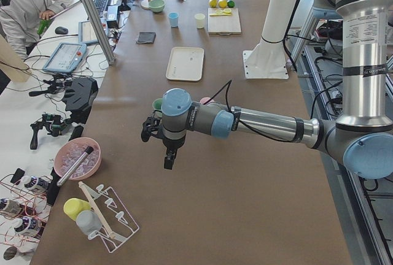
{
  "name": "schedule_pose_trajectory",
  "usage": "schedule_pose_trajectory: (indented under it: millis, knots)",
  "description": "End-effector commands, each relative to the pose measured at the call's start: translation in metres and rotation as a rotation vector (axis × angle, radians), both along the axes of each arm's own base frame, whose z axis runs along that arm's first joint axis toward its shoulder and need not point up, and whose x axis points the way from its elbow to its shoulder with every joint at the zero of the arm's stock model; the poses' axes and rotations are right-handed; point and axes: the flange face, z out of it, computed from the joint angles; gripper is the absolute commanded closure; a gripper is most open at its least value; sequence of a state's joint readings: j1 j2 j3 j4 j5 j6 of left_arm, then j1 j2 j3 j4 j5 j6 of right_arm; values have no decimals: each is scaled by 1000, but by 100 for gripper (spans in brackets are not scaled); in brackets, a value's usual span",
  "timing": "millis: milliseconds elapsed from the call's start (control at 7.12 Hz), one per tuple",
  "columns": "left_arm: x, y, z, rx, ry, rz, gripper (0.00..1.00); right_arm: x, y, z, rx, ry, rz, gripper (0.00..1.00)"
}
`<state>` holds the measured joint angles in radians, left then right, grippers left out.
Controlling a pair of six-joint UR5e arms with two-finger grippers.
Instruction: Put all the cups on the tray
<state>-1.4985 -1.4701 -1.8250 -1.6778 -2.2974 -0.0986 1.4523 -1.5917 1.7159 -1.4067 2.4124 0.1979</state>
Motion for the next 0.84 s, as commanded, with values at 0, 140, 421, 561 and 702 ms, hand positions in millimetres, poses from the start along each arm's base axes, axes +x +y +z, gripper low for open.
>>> schedule_pose_trajectory:
  millis: [0,140,421,561,702]
  knots:
    - [2,0,-11,-3,17,-18,2,-7,-3,-9,11,-5,-9,0]
    - [15,0,-43,-32,47,-97,2,-22,-1,-24,2,-14,-8,0]
    - [73,20,-78,-79,93,-108,2,-62,6,-57,-33,-36,-8,0]
    - [104,24,-90,-97,127,-110,2,-83,9,-69,-52,-43,-13,0]
    - [134,28,-97,-136,151,-109,2,-104,9,-81,-61,-59,-11,0]
